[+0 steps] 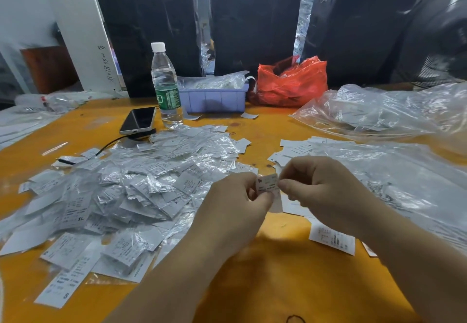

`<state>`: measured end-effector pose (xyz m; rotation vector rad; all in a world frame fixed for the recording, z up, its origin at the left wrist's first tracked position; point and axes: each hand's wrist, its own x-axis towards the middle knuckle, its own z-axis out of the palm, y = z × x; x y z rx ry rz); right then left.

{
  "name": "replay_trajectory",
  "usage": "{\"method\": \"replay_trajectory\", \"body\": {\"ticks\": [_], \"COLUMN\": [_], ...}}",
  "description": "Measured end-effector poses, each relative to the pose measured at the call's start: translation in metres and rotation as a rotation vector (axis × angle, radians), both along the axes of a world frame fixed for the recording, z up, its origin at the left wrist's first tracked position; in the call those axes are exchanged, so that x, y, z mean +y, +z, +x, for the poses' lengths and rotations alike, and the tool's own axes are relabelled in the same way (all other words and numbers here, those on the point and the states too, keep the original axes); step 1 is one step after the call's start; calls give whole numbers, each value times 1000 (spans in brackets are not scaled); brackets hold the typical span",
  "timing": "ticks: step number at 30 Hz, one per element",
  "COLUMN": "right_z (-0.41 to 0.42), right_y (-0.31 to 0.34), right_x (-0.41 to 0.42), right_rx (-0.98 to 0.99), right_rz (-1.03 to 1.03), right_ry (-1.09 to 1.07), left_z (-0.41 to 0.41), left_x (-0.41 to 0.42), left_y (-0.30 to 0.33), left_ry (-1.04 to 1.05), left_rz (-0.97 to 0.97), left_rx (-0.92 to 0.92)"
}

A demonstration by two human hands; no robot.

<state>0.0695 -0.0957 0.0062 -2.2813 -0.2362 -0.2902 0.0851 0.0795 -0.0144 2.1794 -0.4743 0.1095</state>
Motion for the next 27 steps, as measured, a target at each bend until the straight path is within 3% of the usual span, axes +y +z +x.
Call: {"method": "replay_trajectory", "body": {"ticks": [6, 12, 24, 27], "right_z": [-6, -27, -30, -29], "right_y": [12, 27, 23, 21], "right_x": [-9, -24, -35, -36], "right_rx": [-220, 0, 395, 415], "right_rz": [-304, -674, -831, -853], "right_ry": [-276, -484, -565, -567], "left_z": [-5, -14, -18, -18], "left_x": [-6, -19, -24, -23], "left_y": [-1, -3, -6, -6], "left_ry": [-11, -125, -169, -184], "left_rz": [-15, -36, 20, 11], "left_rx": [6, 20, -31, -17]}}
